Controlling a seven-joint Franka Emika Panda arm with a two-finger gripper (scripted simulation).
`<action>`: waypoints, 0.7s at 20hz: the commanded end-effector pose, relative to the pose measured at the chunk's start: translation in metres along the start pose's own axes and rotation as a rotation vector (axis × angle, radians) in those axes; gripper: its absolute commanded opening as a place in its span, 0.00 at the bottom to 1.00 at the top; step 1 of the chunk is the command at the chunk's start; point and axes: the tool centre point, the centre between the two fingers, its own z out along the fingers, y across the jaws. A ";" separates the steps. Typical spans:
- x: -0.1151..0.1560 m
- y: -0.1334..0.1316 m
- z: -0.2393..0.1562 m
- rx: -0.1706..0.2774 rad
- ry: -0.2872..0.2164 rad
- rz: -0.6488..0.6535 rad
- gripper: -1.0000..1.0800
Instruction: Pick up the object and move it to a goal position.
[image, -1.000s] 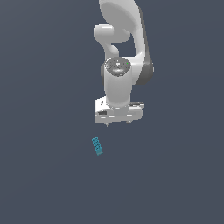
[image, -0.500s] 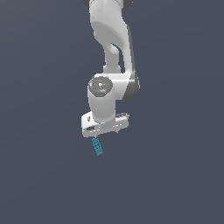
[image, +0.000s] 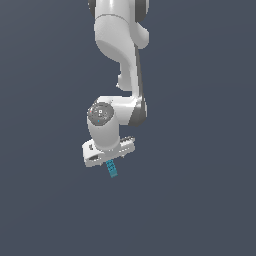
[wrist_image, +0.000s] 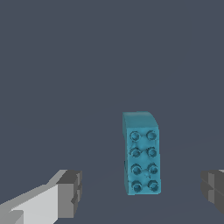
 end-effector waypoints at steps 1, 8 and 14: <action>0.000 0.006 0.005 -0.002 0.000 -0.019 0.96; -0.001 0.010 0.008 -0.003 -0.002 -0.028 0.96; -0.001 0.010 0.027 -0.003 -0.001 -0.029 0.96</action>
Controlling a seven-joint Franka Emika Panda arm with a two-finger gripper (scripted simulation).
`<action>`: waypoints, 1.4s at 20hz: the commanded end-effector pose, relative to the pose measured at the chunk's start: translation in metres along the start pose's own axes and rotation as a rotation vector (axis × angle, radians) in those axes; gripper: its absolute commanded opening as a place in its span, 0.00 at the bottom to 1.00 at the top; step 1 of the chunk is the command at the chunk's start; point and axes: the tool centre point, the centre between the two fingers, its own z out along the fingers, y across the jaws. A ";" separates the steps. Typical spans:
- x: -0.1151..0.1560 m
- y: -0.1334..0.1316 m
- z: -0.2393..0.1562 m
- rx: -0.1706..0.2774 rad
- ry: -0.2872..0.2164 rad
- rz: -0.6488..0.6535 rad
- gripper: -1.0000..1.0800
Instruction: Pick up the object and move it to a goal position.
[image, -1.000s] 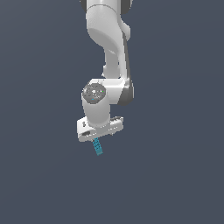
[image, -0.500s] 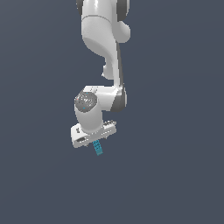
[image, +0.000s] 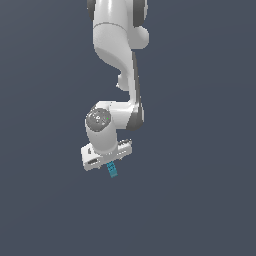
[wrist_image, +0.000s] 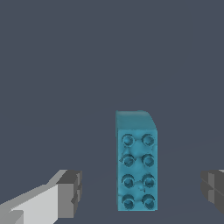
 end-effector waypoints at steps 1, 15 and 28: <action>-0.001 0.000 0.012 0.001 -0.001 -0.001 0.96; 0.000 0.000 0.039 0.000 -0.001 -0.003 0.00; 0.000 -0.009 0.038 0.000 -0.001 -0.003 0.00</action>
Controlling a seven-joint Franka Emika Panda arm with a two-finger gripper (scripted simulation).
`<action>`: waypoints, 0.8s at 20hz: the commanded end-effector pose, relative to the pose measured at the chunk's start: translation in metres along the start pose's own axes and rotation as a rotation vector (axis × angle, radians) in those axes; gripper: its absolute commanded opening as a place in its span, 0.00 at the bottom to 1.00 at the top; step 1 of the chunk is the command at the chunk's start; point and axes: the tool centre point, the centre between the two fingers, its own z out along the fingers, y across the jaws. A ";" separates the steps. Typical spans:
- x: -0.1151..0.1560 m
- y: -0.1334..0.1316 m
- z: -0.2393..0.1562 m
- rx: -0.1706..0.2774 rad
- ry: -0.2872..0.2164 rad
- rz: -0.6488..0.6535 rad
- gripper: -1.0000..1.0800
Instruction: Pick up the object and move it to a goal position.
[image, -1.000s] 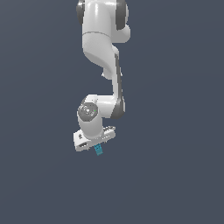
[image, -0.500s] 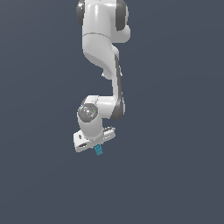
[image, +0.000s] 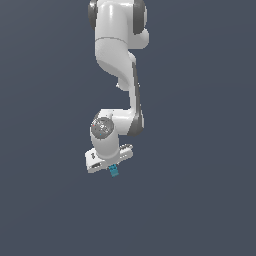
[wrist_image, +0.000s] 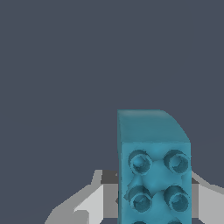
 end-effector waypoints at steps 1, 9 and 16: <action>0.001 -0.008 -0.001 0.000 0.001 -0.001 0.00; 0.001 -0.062 -0.005 0.000 0.001 -0.001 0.00; 0.003 -0.144 -0.010 0.000 0.001 -0.001 0.00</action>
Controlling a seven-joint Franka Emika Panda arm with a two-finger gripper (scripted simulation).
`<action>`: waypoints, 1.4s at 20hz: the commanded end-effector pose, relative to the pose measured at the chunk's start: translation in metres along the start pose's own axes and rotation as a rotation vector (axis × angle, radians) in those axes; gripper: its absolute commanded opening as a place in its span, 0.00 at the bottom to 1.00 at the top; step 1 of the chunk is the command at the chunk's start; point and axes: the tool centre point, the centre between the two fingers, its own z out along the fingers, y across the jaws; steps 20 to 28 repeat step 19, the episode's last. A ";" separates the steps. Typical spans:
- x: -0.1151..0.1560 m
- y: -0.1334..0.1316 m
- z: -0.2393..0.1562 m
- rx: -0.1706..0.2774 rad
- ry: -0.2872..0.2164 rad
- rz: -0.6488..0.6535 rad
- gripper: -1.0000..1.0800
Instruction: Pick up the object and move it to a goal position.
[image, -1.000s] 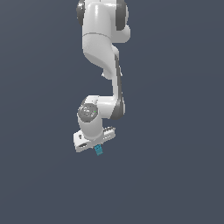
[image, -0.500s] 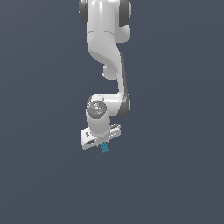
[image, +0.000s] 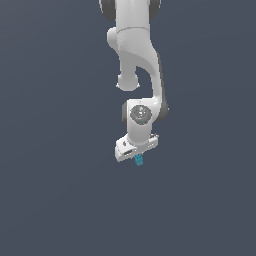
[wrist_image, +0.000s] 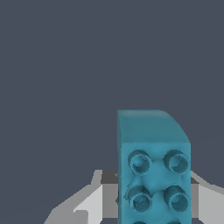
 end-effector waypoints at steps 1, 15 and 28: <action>0.001 -0.031 -0.003 0.000 0.001 0.000 0.00; 0.008 -0.146 -0.011 0.000 0.001 -0.001 0.00; 0.009 -0.152 -0.011 0.000 0.001 -0.001 0.00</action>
